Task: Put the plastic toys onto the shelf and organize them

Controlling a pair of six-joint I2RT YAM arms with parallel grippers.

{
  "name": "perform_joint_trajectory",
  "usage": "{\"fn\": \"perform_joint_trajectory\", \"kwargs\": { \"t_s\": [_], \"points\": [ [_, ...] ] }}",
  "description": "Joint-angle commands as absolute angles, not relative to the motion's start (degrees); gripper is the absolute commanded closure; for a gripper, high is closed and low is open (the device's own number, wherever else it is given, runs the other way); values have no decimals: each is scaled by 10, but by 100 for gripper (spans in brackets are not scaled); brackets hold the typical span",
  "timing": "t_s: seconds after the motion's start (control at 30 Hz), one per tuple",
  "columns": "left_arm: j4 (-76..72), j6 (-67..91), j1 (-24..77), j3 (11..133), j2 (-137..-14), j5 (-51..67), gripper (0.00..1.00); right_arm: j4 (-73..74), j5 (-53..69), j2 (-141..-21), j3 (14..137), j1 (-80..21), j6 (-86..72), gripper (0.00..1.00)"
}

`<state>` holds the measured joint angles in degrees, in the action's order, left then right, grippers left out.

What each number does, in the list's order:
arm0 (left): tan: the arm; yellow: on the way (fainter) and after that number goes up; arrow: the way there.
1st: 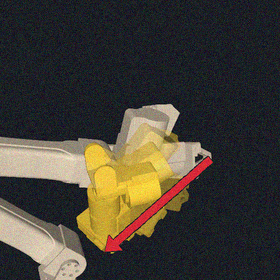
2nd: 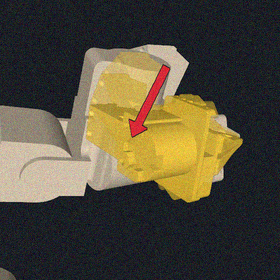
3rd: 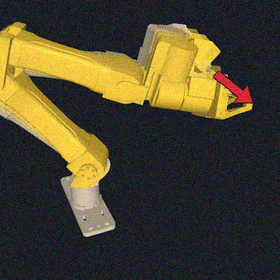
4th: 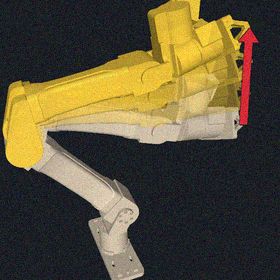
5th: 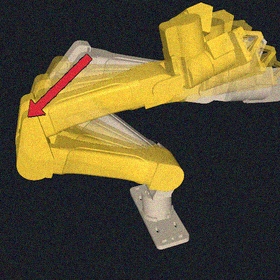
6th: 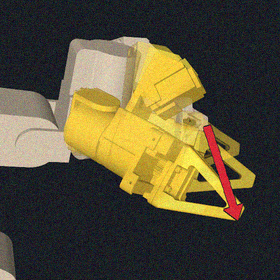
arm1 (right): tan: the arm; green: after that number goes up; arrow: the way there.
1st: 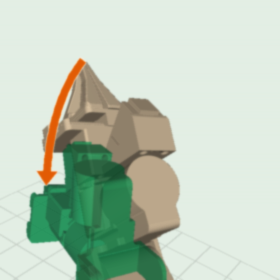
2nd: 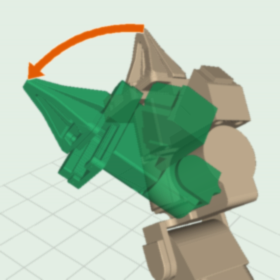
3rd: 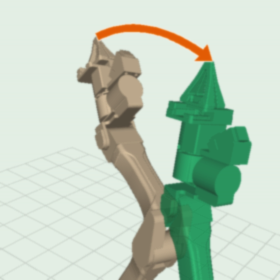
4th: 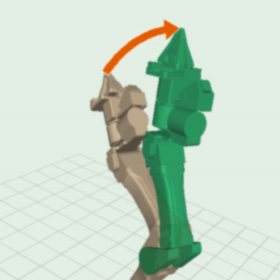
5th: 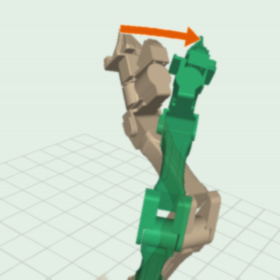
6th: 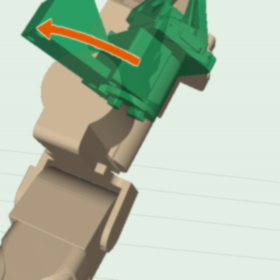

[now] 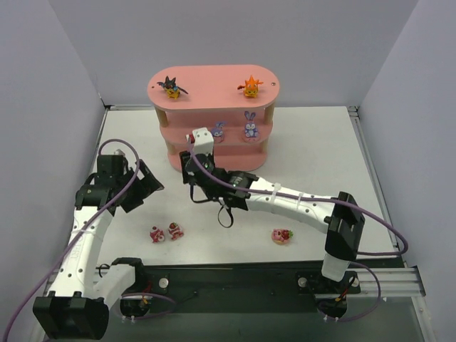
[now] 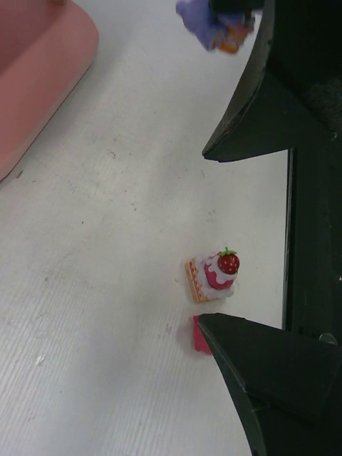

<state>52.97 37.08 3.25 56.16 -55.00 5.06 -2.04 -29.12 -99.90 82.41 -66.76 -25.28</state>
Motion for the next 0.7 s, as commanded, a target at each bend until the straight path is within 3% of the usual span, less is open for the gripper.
{"fn": "perform_joint_trajectory", "kwargs": {
  "t_s": [0.0,0.27,0.67],
  "points": [
    [472,451,4,519,-554,147,3,-3,-252,-1018,916,-616,-203,100],
    [419,477,-16,486,-562,179,6,22,-209,-1110,1067,-550,-167,99],
    [419,460,-24,493,-584,173,6,22,-214,-1194,1153,-545,-165,96]
  ]
}}
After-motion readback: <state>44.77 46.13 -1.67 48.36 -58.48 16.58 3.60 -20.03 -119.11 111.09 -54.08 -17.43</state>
